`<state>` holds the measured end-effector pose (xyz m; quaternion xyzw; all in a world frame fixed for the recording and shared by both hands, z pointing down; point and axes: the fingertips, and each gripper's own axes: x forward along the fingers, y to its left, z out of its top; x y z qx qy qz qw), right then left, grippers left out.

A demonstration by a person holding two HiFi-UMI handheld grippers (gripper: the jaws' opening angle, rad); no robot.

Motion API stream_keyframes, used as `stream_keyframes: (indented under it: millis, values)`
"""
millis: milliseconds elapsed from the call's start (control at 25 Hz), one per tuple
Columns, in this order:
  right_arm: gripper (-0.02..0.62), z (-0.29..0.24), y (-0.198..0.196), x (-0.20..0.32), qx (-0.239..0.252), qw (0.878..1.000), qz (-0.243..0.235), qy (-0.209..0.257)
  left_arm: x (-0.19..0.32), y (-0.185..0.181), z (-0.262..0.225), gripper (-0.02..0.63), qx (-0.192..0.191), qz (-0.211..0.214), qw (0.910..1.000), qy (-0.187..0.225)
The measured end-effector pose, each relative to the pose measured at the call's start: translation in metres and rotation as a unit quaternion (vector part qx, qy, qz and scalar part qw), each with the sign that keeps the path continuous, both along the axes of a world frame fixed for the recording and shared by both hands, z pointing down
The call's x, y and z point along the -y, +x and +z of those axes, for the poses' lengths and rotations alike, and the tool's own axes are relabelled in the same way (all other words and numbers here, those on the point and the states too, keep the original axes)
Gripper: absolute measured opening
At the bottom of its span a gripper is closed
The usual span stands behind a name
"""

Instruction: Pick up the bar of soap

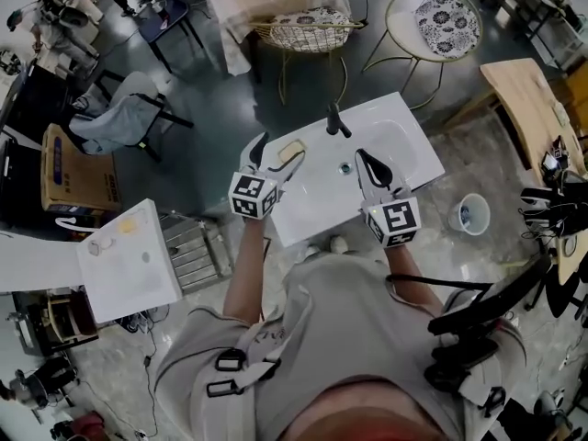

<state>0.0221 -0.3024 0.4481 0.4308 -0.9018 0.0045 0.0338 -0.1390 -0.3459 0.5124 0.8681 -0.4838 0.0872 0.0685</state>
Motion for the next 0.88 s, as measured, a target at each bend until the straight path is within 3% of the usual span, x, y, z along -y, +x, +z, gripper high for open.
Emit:
stream_keyframes:
  millis: [200, 440, 640, 760, 880]
  values:
    - [0.002, 0.003, 0.010, 0.005, -0.001, 1.000, 0.013, -0.001, 0.040, -0.005, 0.057, 0.417, 0.038, 0.038, 0.9972, -0.052]
    - [0.002, 0.008, 0.023, 0.014, -0.003, 1.000, 0.024, -0.007, 0.074, -0.018, 0.138, 0.417, 0.066, 0.045, 0.9896, -0.120]
    - [0.002, 0.015, 0.027, 0.026, 0.000, 1.000, 0.023, -0.012, 0.081, -0.023, 0.193, 0.416, 0.121, 0.058, 0.9725, -0.190]
    - [0.002, 0.018, 0.031, 0.035, 0.003, 1.000, 0.026, -0.012, 0.085, -0.018, 0.219, 0.416, 0.166, 0.081, 0.9600, -0.210]
    - [0.002, 0.023, 0.035, 0.044, 0.014, 0.999, 0.032, -0.018, 0.090, -0.019, 0.241, 0.414, 0.186, 0.092, 0.9525, -0.223]
